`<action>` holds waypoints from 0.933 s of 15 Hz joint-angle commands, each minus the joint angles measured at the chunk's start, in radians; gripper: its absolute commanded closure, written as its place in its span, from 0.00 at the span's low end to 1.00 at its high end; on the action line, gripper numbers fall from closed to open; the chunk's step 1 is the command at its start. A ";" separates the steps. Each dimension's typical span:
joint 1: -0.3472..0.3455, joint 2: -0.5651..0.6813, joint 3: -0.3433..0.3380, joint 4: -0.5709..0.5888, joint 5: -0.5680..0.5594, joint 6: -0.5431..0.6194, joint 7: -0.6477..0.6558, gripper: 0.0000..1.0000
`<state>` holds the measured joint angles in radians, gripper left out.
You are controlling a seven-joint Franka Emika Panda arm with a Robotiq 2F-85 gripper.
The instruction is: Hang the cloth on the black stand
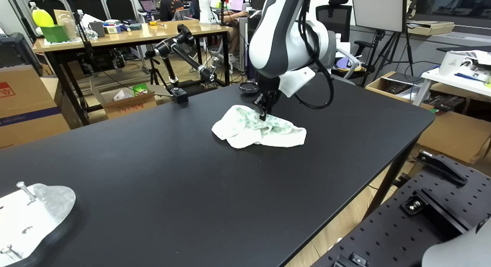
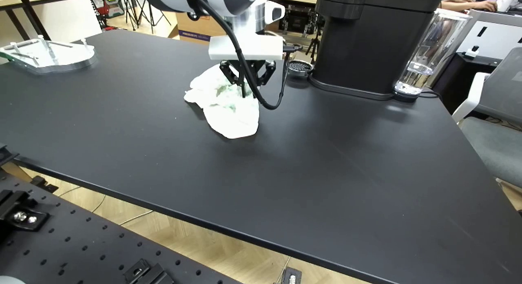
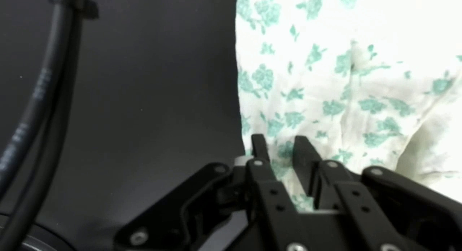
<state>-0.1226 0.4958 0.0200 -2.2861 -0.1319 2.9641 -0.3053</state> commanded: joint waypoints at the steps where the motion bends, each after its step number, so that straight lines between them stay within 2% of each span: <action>1: -0.049 0.003 0.047 0.025 0.025 -0.041 -0.013 0.99; 7: -0.100 -0.044 0.112 0.029 0.109 -0.163 -0.030 1.00; 10: -0.062 -0.132 0.094 0.039 0.132 -0.276 0.000 1.00; 14: 0.025 -0.261 0.045 0.086 0.079 -0.432 0.060 1.00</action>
<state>-0.1623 0.3376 0.1030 -2.2250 -0.0195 2.6465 -0.3113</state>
